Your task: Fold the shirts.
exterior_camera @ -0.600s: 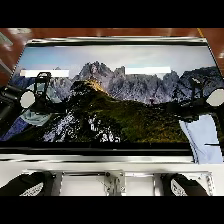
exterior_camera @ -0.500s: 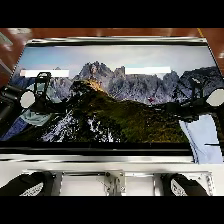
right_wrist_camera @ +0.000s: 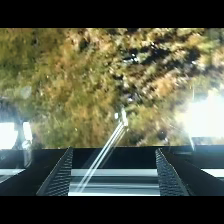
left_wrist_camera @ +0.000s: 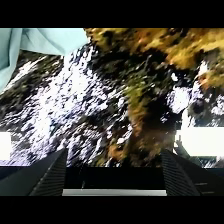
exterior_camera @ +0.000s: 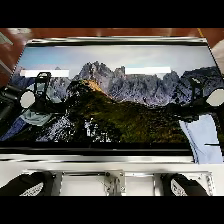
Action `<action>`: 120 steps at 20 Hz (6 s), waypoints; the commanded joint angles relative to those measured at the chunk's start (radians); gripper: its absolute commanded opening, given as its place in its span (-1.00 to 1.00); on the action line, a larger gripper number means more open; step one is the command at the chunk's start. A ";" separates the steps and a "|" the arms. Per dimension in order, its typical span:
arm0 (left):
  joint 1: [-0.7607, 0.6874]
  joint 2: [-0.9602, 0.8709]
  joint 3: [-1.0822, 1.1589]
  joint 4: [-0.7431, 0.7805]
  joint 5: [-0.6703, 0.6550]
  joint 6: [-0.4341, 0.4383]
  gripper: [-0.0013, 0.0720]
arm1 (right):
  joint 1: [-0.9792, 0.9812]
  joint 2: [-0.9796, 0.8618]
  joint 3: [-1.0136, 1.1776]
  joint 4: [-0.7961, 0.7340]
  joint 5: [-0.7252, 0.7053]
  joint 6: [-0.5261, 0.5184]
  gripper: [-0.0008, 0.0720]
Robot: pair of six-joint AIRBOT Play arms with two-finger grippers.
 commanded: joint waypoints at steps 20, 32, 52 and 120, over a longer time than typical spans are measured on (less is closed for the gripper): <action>0.292 -0.162 0.078 0.052 0.299 0.114 0.98 | 0.001 -0.004 0.001 0.240 0.025 0.008 0.76; 0.672 -0.651 0.291 -0.305 0.294 0.354 0.98 | 0.001 -0.004 0.001 0.125 0.051 0.048 0.75; 0.378 -0.111 0.330 -0.633 0.145 0.465 -0.86 | 0.001 0.052 0.001 0.142 -0.002 -0.014 0.75; 0.232 -0.109 0.110 -1.054 0.055 0.824 -0.86 | 0.131 -0.109 -0.031 0.580 -0.256 -0.321 -0.81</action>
